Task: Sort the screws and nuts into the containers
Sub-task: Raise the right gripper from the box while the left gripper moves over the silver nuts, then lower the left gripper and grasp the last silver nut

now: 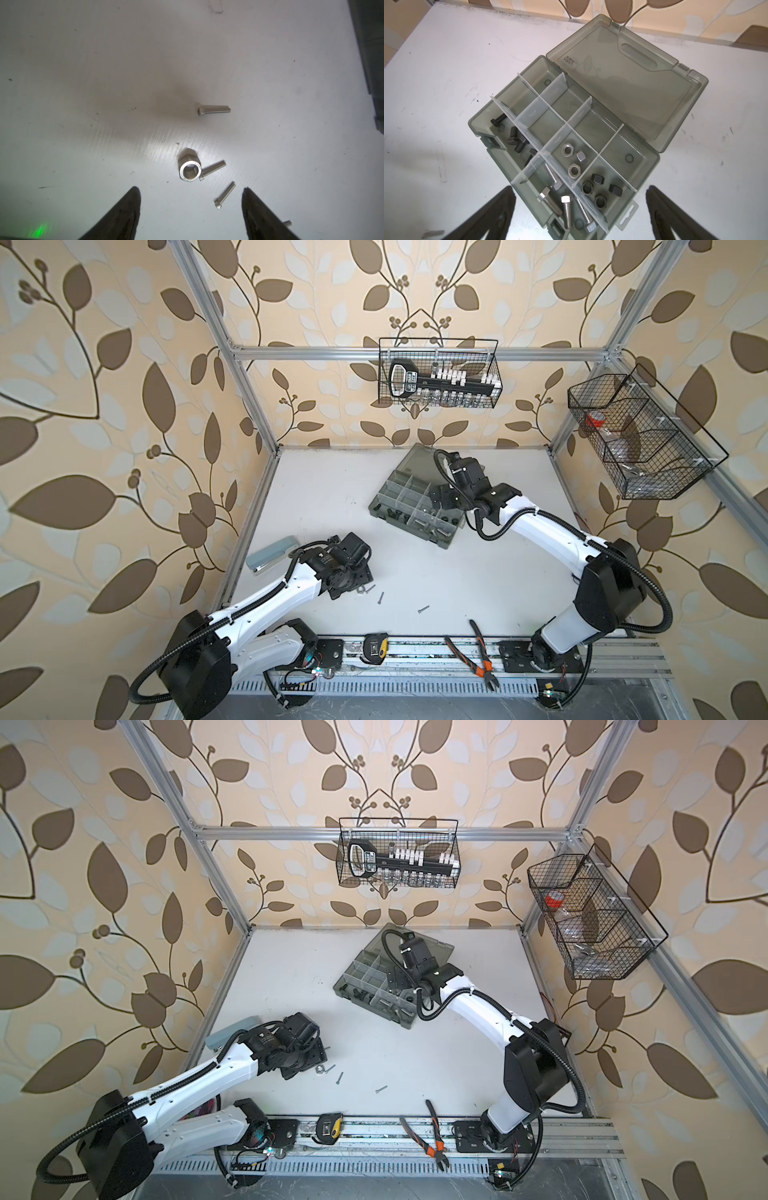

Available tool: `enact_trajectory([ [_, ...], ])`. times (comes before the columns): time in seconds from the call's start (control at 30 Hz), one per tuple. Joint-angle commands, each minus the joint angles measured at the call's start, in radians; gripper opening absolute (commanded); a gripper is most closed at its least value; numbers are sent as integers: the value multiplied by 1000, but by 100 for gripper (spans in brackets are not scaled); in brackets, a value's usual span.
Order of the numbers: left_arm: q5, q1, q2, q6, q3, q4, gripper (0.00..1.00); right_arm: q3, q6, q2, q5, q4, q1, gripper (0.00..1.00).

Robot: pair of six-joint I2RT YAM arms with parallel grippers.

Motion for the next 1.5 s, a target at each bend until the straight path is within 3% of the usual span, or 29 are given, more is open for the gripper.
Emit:
enact_trajectory([
  [0.0, 4, -16, 41, -16, 12, 6, 72, -46, 28, -48, 45, 10, -2, 100],
  [0.3, 2, -17, 146, 26, 45, -9, 60, -84, 48, -102, 96, 5, -3, 100],
  [0.9, 24, -16, 257, 57, 58, 49, 55, -84, 63, -120, 79, 6, -3, 100],
  [1.47, 28, -19, 300, 49, 48, 22, 42, -81, 66, -129, 87, 6, -3, 100],
])
